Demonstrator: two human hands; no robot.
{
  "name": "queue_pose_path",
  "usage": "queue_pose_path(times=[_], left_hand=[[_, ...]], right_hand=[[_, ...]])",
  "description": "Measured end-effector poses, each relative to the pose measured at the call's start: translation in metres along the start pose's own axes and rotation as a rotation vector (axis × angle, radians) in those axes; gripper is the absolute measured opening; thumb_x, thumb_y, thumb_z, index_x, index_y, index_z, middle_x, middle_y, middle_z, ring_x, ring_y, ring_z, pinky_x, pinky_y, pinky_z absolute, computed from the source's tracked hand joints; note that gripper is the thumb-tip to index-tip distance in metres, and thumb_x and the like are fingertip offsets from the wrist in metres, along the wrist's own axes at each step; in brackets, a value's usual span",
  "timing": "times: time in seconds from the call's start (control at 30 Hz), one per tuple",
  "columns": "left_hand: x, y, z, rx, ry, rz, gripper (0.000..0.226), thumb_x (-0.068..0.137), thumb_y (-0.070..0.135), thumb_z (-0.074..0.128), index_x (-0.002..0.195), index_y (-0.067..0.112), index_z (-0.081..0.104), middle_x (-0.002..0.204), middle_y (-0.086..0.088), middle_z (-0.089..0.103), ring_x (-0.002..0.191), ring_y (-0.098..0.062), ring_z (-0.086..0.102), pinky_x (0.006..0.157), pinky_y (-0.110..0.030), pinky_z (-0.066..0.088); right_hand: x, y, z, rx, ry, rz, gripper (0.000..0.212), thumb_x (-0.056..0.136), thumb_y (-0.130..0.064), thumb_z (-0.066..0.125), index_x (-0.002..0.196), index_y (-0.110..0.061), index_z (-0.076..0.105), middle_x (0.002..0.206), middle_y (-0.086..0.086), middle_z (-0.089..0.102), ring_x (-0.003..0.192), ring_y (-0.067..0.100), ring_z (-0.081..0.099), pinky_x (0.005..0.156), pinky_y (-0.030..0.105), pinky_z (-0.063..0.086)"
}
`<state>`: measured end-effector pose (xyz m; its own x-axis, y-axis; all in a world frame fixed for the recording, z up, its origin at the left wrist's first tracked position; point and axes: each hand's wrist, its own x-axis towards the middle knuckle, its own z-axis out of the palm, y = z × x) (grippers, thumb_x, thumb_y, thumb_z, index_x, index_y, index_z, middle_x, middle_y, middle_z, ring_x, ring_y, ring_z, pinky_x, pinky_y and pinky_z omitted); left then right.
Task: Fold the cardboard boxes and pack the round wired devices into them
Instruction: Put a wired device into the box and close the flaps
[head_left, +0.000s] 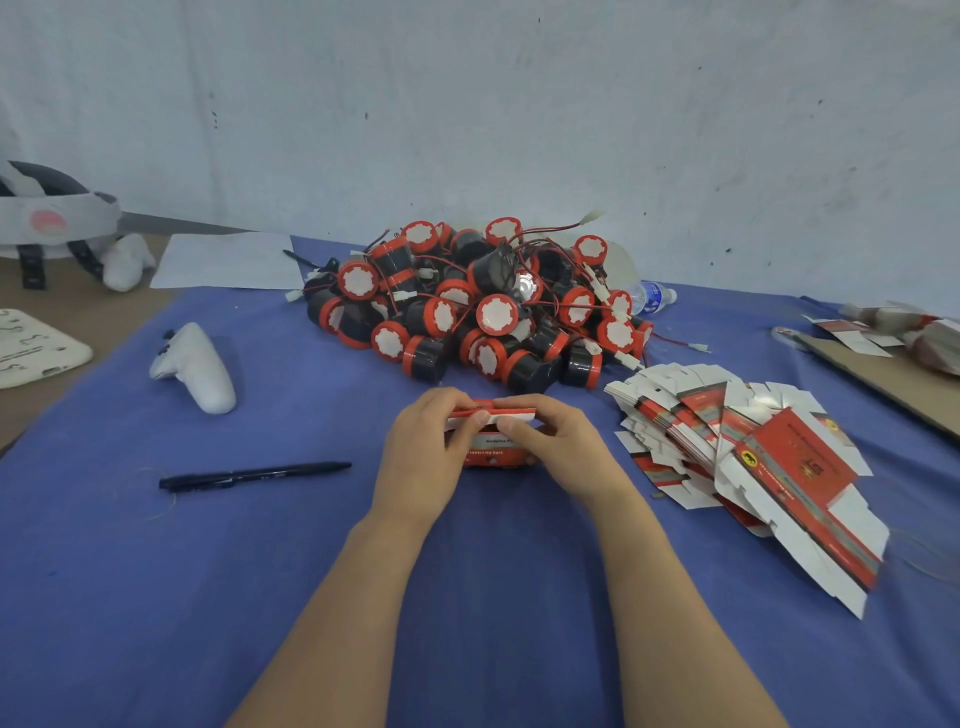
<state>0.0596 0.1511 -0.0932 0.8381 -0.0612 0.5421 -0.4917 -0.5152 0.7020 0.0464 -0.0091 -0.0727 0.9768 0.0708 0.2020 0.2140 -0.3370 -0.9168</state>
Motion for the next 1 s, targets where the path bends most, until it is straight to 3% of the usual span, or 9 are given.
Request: queue_pose_path(times=[0.1, 0.2, 0.3, 0.43, 0.53, 0.63, 0.73, 0.87, 1.0], left_hand=[[0.000, 0.001, -0.002, -0.099, -0.048, -0.055, 0.014, 0.093, 0.021, 0.061, 0.106, 0.016, 0.063, 0.106, 0.012, 0.058, 0.096, -0.004, 0.054, 0.079, -0.008, 0.042], [0.001, 0.002, -0.005, -0.184, -0.125, -0.115, 0.019, 0.093, 0.016, 0.060, 0.113, 0.018, 0.061, 0.115, 0.014, 0.051, 0.103, -0.002, 0.050, 0.086, -0.012, 0.045], [0.001, 0.003, -0.006, -0.229, -0.205, -0.151, 0.025, 0.095, 0.009, 0.055, 0.117, 0.021, 0.060, 0.124, 0.013, 0.045, 0.112, -0.002, 0.044, 0.086, -0.007, 0.042], [0.003, 0.010, -0.003, -0.365, -0.178, -0.331, 0.030, 0.099, 0.009, 0.042, 0.115, 0.023, 0.063, 0.139, 0.013, 0.041, 0.127, -0.005, 0.038, 0.103, -0.022, 0.038], [0.002, 0.015, 0.002, -0.411, -0.131, -0.409, 0.031, 0.103, 0.020, 0.037, 0.127, 0.021, 0.058, 0.148, 0.013, 0.037, 0.134, -0.008, 0.036, 0.108, -0.028, 0.035], [0.000, 0.016, 0.008, -0.388, -0.092, -0.453, 0.045, 0.103, 0.022, 0.038, 0.148, 0.024, 0.031, 0.153, 0.004, 0.031, 0.135, -0.015, 0.037, 0.107, -0.028, 0.036], [0.002, 0.016, 0.012, -0.463, -0.066, -0.595, 0.055, 0.102, 0.024, 0.038, 0.153, 0.023, 0.015, 0.155, -0.001, 0.028, 0.135, -0.020, 0.038, 0.106, -0.032, 0.036], [0.004, 0.017, 0.014, -0.497, -0.030, -0.625, 0.043, 0.102, 0.024, 0.033, 0.145, 0.022, 0.036, 0.139, -0.004, 0.050, 0.119, -0.020, 0.052, 0.101, -0.038, 0.045], [0.003, 0.017, 0.013, -0.468, -0.003, -0.619, 0.047, 0.104, 0.027, 0.036, 0.149, 0.022, 0.028, 0.144, -0.003, 0.043, 0.115, -0.015, 0.048, 0.092, -0.028, 0.040]], right_hand=[[0.000, 0.000, -0.001, 0.039, -0.039, 0.028, 0.021, 0.092, -0.019, 0.061, 0.100, -0.037, 0.069, 0.097, -0.016, 0.069, 0.087, 0.000, 0.064, 0.065, 0.014, 0.049], [0.000, 0.001, -0.003, 0.064, -0.070, 0.068, 0.021, 0.095, -0.026, 0.057, 0.105, -0.040, 0.069, 0.106, -0.012, 0.068, 0.100, 0.013, 0.062, 0.073, 0.021, 0.051], [0.000, 0.002, -0.002, 0.085, -0.076, 0.093, 0.021, 0.095, -0.029, 0.056, 0.102, -0.042, 0.071, 0.105, -0.011, 0.070, 0.101, 0.016, 0.064, 0.080, 0.028, 0.053], [0.006, 0.002, 0.006, 0.163, 0.003, 0.179, 0.022, 0.097, -0.033, 0.052, 0.096, -0.033, 0.074, 0.103, -0.002, 0.072, 0.101, 0.021, 0.066, 0.089, 0.037, 0.055], [0.011, 0.005, 0.012, 0.116, 0.051, 0.198, 0.025, 0.099, -0.029, 0.050, 0.120, -0.031, 0.061, 0.123, 0.001, 0.062, 0.111, 0.022, 0.060, 0.098, 0.042, 0.050], [0.012, 0.007, 0.014, 0.201, 0.077, 0.298, 0.050, 0.096, -0.034, 0.053, 0.142, -0.018, 0.040, 0.133, 0.006, 0.053, 0.115, 0.025, 0.057, 0.100, 0.044, 0.048], [0.011, 0.006, 0.016, 0.183, 0.052, 0.304, 0.037, 0.098, -0.034, 0.051, 0.125, -0.010, 0.057, 0.120, 0.009, 0.063, 0.110, 0.026, 0.061, 0.098, 0.046, 0.049], [0.009, 0.006, 0.023, 0.202, 0.070, 0.278, 0.025, 0.099, -0.032, 0.049, 0.115, -0.017, 0.061, 0.114, 0.006, 0.066, 0.106, 0.022, 0.062, 0.097, 0.043, 0.050], [0.009, 0.005, 0.025, 0.182, 0.074, 0.259, 0.021, 0.100, -0.028, 0.047, 0.113, -0.020, 0.060, 0.112, 0.004, 0.066, 0.104, 0.019, 0.061, 0.095, 0.037, 0.050]])
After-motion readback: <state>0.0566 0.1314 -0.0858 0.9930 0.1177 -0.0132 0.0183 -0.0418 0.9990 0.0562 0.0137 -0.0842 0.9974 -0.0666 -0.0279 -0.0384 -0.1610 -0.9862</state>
